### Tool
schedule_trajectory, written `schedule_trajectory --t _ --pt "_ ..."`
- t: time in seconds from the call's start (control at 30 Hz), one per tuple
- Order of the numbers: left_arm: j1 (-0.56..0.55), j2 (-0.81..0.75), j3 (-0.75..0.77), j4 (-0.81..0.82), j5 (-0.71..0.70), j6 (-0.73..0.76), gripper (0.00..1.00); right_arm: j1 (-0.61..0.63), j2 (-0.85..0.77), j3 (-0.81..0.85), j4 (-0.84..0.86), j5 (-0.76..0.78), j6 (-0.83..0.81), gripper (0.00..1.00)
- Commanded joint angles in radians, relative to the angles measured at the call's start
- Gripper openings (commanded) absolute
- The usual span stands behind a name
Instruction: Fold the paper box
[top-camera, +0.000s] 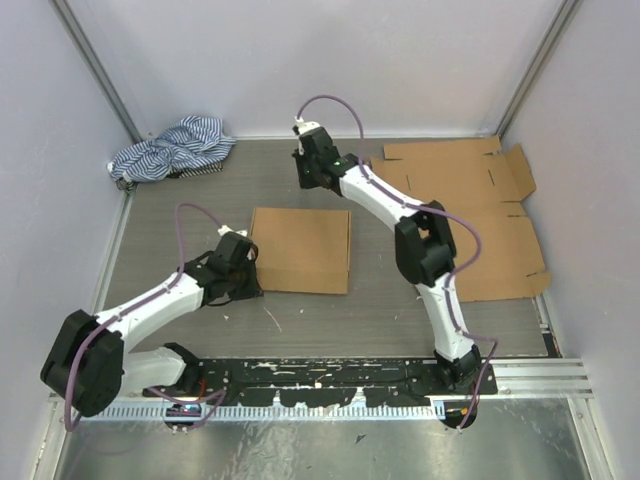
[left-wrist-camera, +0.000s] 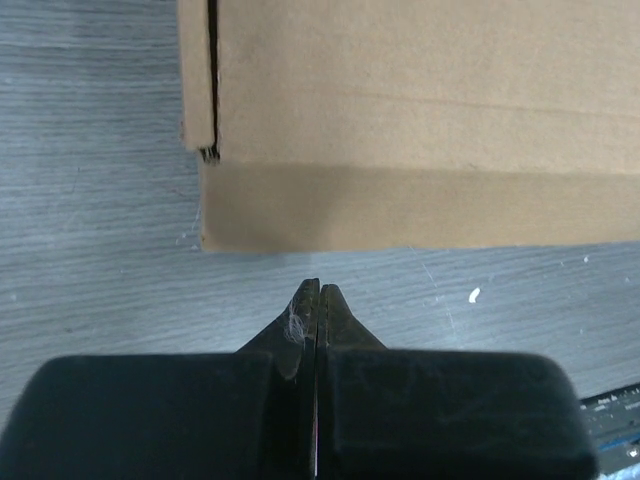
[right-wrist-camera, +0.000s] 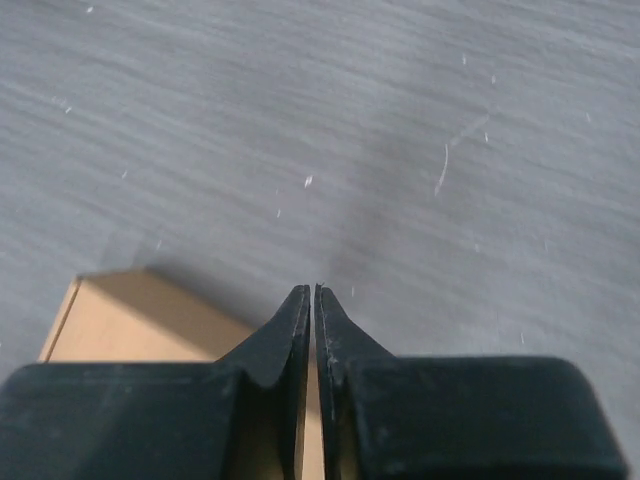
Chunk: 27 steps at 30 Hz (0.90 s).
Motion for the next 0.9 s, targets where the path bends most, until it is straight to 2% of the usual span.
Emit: schedule_trajectory --t 0.0,0.13,0.3,0.4,0.53,0.7,0.87 --pt "-0.007 0.080 -0.010 0.097 -0.039 -0.006 0.00 -0.020 0.174 0.260 -0.082 -0.063 -0.052 0.12" --pt "-0.015 0.172 -0.008 0.149 -0.082 -0.008 0.00 -0.028 0.241 0.265 -0.120 -0.115 -0.049 0.12" --pt "-0.021 0.223 -0.027 0.273 -0.163 -0.037 0.00 -0.015 0.245 0.171 -0.182 -0.361 -0.078 0.11" --pt "-0.026 0.240 -0.029 0.348 -0.204 -0.074 0.00 0.036 0.185 0.038 -0.157 -0.413 -0.123 0.11" --pt "-0.059 0.277 -0.009 0.403 -0.302 -0.115 0.00 0.128 0.148 -0.039 -0.180 -0.477 -0.161 0.11" --pt "-0.106 0.269 -0.017 0.389 -0.391 -0.155 0.00 0.183 0.139 -0.062 -0.159 -0.475 -0.112 0.12" --pt "-0.116 0.055 -0.094 0.268 -0.422 -0.165 0.04 0.101 0.093 -0.086 -0.100 -0.324 0.030 0.14"
